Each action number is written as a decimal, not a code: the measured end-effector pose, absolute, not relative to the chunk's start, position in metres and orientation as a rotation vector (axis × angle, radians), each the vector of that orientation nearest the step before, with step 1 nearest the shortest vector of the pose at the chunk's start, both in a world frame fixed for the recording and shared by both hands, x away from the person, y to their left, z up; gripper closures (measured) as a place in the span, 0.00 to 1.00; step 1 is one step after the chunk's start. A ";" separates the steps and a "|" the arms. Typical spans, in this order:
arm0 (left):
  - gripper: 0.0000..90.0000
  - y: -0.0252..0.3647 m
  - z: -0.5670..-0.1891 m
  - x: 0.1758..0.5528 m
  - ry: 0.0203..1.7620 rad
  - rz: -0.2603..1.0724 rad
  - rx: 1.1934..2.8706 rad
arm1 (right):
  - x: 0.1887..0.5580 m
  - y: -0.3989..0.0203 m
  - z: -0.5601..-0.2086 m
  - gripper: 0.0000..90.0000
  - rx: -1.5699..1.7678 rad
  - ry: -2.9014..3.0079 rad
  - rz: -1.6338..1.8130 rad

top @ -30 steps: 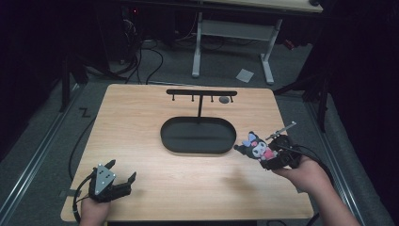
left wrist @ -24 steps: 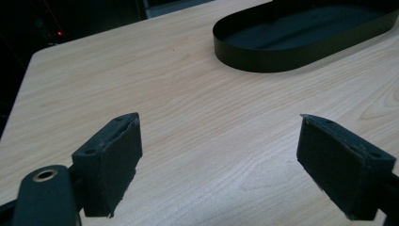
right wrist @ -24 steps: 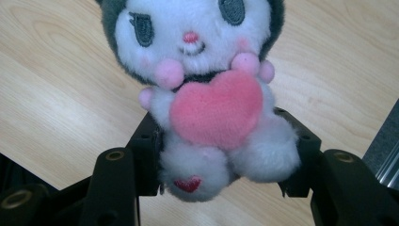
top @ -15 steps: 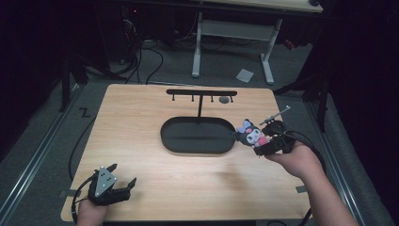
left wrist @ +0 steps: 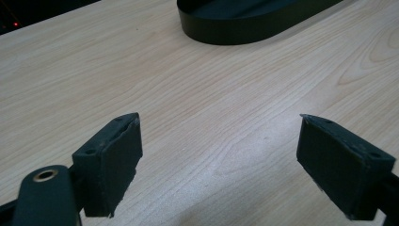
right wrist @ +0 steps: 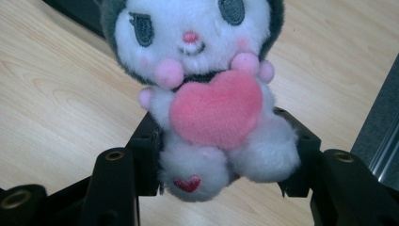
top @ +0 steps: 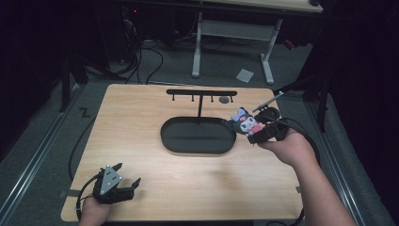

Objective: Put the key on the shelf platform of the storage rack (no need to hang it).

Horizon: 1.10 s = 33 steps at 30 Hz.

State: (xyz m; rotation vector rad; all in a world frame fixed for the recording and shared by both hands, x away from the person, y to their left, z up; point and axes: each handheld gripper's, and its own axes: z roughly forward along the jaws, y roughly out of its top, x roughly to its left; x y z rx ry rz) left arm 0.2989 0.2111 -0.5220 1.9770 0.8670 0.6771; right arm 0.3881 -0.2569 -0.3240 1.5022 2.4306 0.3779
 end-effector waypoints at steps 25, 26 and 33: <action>0.17 0.219 -0.512 0.289 0.869 0.733 1.868 | 0.434 -0.248 -0.300 0.51 1.585 2.311 0.422; 0.17 0.219 -0.512 0.289 0.869 0.733 1.868 | 0.434 -0.248 -0.300 0.51 1.585 2.311 0.422; 0.17 0.228 -0.524 0.296 0.962 0.706 1.763 | 0.441 -0.243 -0.305 0.51 1.590 2.299 0.443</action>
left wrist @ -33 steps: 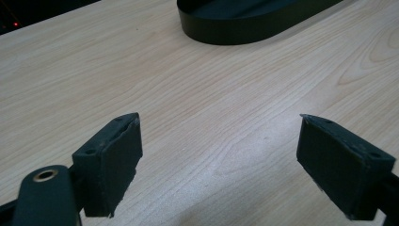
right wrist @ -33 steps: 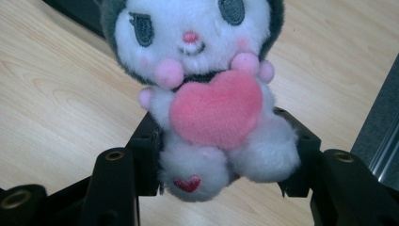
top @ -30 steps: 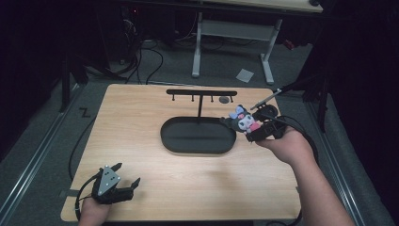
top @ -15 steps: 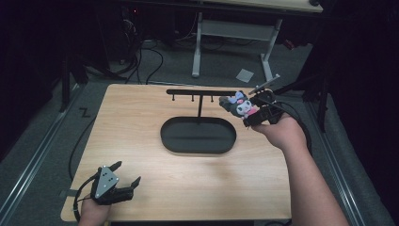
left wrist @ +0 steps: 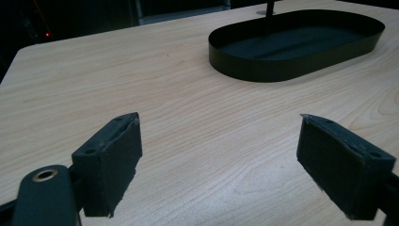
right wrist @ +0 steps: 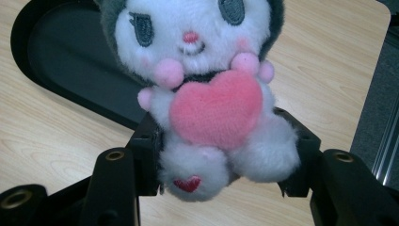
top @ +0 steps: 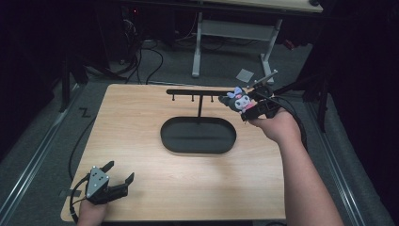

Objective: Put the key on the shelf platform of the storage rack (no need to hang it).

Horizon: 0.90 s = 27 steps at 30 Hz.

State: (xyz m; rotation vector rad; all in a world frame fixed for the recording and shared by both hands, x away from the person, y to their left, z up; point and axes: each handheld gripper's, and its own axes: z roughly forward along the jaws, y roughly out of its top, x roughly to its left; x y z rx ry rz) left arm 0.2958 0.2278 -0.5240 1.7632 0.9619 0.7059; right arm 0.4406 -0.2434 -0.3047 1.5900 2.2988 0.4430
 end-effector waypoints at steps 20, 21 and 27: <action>0.17 0.220 -0.528 0.297 0.926 0.667 1.860 | 0.455 -0.251 -0.310 0.51 1.676 2.242 0.465; 0.17 0.220 -0.528 0.296 0.919 0.663 1.868 | 0.457 -0.252 -0.313 0.51 1.689 2.239 0.454; 0.17 0.222 -0.529 0.295 0.906 0.657 1.863 | 0.455 -0.265 -0.321 0.51 1.722 2.206 0.448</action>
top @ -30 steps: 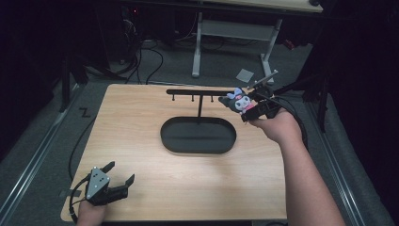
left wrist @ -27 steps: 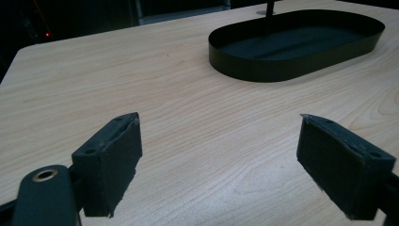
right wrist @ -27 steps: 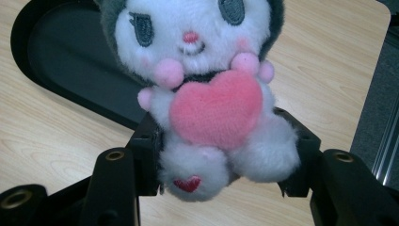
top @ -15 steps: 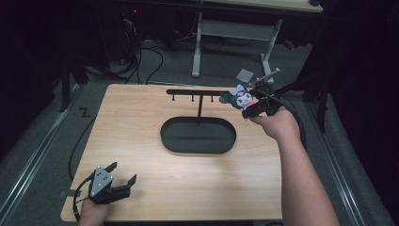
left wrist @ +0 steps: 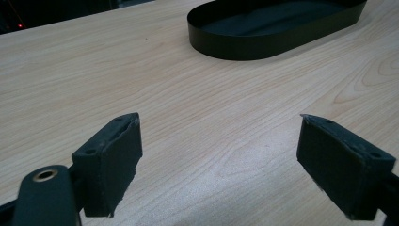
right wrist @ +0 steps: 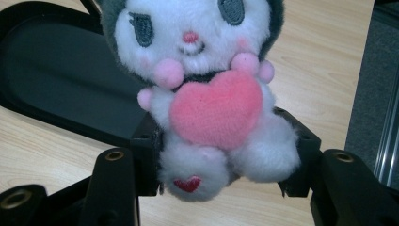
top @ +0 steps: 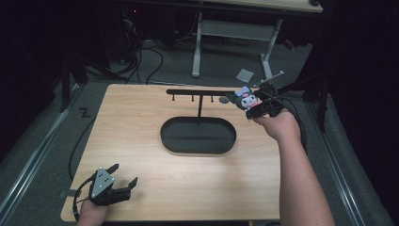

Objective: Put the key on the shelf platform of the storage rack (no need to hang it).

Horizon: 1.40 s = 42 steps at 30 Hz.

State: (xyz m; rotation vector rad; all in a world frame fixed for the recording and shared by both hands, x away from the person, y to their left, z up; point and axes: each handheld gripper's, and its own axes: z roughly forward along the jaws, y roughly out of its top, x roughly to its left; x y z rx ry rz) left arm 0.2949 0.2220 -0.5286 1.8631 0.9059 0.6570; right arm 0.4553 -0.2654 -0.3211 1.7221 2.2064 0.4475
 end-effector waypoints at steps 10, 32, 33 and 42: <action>0.17 0.220 -0.529 0.290 0.880 0.661 1.898 | 0.444 -0.281 -0.351 0.50 1.757 2.214 0.475; 0.17 0.217 -0.530 0.290 0.864 0.658 1.927 | 0.454 -0.254 -0.404 0.41 1.671 2.219 0.383; 0.17 0.217 -0.530 0.290 0.863 0.658 1.928 | 0.457 -0.250 -0.409 0.38 1.668 2.220 0.364; 0.17 0.217 -0.530 0.289 0.856 0.659 1.932 | 0.461 -0.241 -0.415 0.34 1.653 2.217 0.328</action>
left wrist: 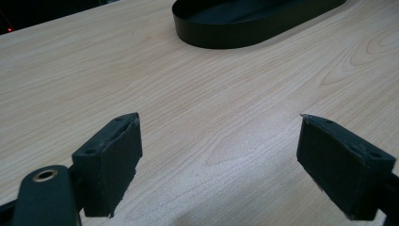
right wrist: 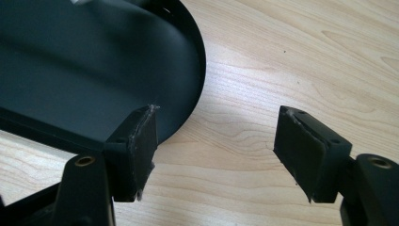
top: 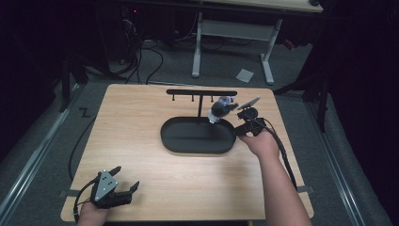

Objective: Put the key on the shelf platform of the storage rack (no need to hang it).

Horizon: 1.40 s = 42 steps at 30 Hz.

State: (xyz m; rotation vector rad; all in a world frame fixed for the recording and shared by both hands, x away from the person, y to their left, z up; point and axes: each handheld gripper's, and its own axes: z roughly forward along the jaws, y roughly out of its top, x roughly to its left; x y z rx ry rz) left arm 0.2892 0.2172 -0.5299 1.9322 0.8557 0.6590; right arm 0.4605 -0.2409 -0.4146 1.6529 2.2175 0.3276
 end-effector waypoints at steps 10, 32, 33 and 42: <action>0.17 0.217 -0.530 0.289 0.856 0.665 1.935 | 0.457 -0.243 -0.410 0.36 1.634 2.225 0.337; 0.17 0.217 -0.530 0.291 0.865 0.654 1.935 | 0.396 -0.266 -0.422 0.36 1.454 2.175 0.514; 0.17 0.217 -0.530 0.291 0.865 0.654 1.936 | 0.388 -0.267 -0.427 0.35 1.445 2.176 0.541; 0.17 0.216 -0.530 0.292 0.870 0.649 1.936 | 0.353 -0.269 -0.459 0.34 1.470 2.126 0.754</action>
